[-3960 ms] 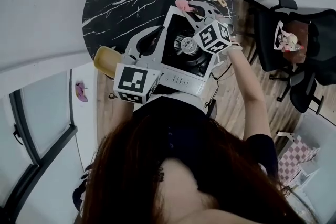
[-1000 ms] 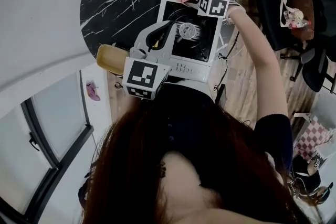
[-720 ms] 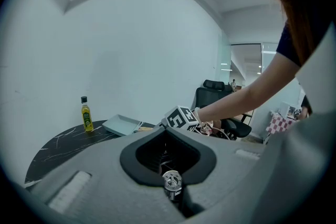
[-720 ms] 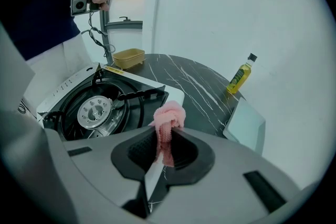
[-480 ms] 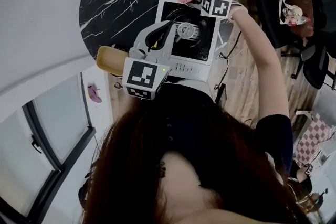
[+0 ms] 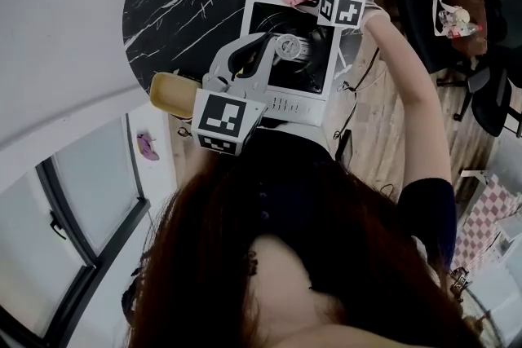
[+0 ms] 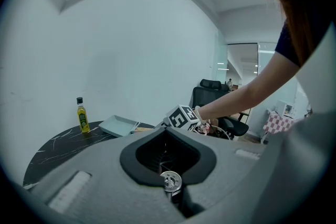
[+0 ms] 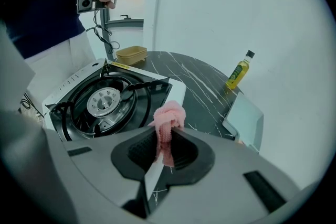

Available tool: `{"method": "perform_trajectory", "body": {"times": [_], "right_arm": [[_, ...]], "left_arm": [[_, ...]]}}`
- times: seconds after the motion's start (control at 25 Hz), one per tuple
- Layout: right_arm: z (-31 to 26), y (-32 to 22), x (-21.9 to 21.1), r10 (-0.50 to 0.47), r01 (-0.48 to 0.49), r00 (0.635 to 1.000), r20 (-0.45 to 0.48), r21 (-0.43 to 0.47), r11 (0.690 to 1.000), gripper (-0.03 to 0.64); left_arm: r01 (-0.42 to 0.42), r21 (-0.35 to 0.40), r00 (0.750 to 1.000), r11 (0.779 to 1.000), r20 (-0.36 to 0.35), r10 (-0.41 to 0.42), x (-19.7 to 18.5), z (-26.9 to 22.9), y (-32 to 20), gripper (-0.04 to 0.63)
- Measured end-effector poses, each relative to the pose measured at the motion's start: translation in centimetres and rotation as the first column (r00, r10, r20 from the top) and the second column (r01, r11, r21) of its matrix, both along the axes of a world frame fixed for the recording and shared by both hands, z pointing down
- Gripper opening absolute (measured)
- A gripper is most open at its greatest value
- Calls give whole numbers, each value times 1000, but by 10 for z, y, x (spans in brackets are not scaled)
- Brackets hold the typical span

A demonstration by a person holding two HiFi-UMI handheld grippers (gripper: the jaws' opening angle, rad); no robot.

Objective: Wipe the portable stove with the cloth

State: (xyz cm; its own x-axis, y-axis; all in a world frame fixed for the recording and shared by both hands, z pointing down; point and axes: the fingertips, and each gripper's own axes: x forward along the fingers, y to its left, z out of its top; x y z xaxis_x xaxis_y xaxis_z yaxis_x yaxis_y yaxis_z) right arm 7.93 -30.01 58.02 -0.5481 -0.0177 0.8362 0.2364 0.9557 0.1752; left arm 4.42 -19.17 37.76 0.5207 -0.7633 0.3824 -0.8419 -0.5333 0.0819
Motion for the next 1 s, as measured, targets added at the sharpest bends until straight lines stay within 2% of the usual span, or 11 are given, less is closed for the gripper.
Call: {"method": "perform_trajectory", "body": {"times": [1.0], "right_arm": [[0,2,34,18,-18,1000,-13,5,1000,54]], "left_arm": [[-26,-7,1000,1000,2,27,12,2,5,9]]}}
